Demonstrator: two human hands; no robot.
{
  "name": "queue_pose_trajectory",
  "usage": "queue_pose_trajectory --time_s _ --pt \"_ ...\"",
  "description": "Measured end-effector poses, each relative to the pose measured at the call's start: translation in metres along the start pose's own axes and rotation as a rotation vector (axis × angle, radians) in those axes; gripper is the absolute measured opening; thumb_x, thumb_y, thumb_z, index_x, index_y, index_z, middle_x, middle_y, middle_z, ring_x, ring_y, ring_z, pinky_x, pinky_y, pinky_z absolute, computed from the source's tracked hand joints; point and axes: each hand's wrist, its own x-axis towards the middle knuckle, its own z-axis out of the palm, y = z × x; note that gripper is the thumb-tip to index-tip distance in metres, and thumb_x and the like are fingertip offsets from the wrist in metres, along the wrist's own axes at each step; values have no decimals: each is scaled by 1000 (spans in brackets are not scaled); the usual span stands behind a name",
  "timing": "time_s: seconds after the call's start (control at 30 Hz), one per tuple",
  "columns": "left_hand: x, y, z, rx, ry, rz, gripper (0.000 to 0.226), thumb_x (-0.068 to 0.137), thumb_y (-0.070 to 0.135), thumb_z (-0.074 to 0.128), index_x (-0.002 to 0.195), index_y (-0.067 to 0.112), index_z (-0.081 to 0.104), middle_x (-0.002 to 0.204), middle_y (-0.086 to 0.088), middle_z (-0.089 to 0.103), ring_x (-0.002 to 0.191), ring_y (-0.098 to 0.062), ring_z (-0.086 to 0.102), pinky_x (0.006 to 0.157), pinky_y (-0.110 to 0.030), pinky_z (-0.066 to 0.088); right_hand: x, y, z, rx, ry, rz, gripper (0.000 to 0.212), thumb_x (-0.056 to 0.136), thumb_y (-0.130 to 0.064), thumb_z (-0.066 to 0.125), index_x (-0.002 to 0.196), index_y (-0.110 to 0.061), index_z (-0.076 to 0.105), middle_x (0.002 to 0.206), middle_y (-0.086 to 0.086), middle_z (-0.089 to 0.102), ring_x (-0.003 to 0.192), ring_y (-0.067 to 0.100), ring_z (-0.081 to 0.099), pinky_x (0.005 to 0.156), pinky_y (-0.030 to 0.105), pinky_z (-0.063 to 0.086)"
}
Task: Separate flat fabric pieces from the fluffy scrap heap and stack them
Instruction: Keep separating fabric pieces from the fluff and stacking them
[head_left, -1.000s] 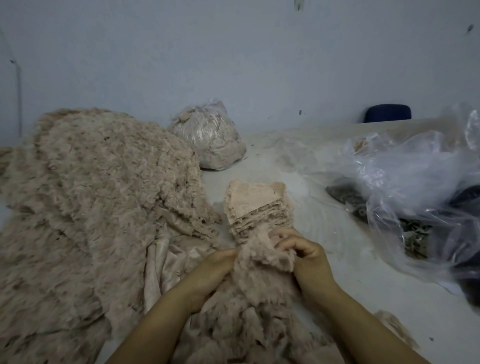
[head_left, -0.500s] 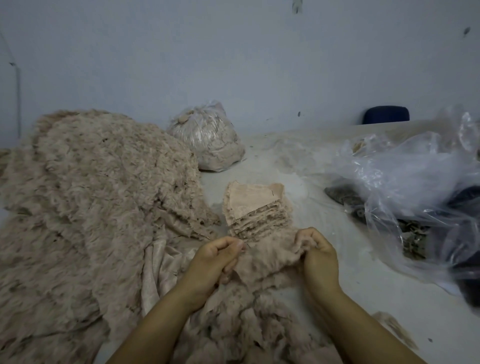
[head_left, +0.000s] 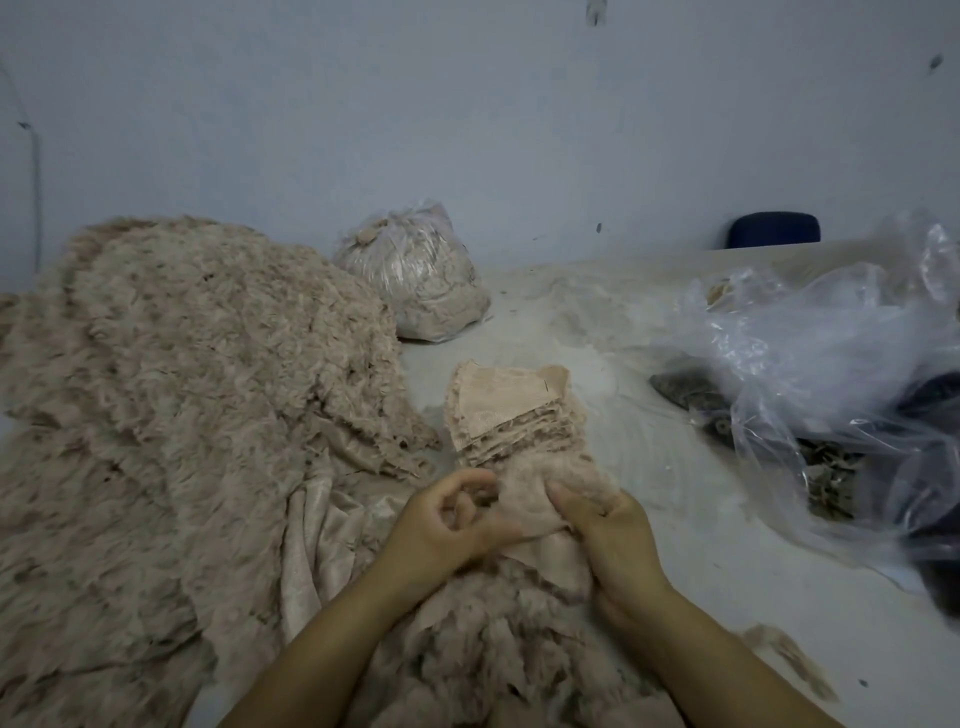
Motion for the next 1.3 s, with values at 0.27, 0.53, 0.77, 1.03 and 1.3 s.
queue_pose_trajectory --time_s 0.27,0.53,0.77,1.03,1.3 --pt "-1 3 -11 -9 -138 43 13 74 13 74 73 25 77 66 5 64 59 -1 55 56 -14 41 5 -13 -8 -102 -169 50 58 47 -43 89 88 -6 74 93 17 74 81 28 72 64 32 58" --pt "10 6 -30 -701 142 -193 35 74 22 62 104 6 68 97 -12 71 88 -21 66 77 -32 53 9 -25 -27 -261 -500 380 48 62 -20 84 106 -6 72 106 16 71 91 22 68 82 31 56" --pt "10 6 -12 -607 272 -139 22 86 18 60 103 4 63 98 -14 71 88 -20 68 73 -31 55 9 -26 -16 -89 -289 322 10 83 -2 61 87 -7 69 90 21 67 79 29 65 73 36 51" --pt "15 5 -37 -542 607 -139 15 97 19 51 96 10 62 72 -2 68 64 -15 65 53 -22 50 7 -34 -28 -350 -392 256 36 75 -44 68 77 -9 74 72 16 68 58 22 60 54 26 48" --pt "-2 13 -1 -379 -10 -21 33 82 34 58 109 18 66 95 -2 74 86 -14 70 69 -20 53 -3 -21 3 -229 -527 107 58 81 -60 55 113 -14 68 109 12 71 104 26 66 91 34 52"
